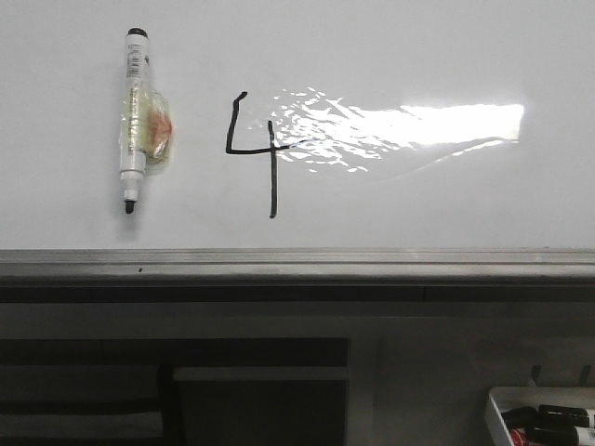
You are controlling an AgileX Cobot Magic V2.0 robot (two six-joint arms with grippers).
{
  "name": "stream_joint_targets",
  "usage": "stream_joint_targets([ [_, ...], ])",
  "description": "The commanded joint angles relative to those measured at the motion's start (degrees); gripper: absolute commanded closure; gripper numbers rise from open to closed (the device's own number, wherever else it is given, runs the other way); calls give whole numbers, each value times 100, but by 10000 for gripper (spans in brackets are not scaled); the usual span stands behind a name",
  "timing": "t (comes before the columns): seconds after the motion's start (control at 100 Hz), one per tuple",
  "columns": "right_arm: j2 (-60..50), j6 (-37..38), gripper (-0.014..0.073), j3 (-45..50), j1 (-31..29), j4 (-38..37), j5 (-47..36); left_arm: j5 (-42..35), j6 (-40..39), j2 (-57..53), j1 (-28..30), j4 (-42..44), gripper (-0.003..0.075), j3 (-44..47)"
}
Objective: Write number 4 on whiteboard
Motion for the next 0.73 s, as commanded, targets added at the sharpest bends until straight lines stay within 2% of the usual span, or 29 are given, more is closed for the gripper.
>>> stream_joint_targets([
  [0.0,-121,-5,656,98,-35,-50,91,-242,-65,-158,10,-24,741,89],
  [0.72,-121,-5,656,129,-35,-50,65,-242,-65,-158,10,-24,741,89],
])
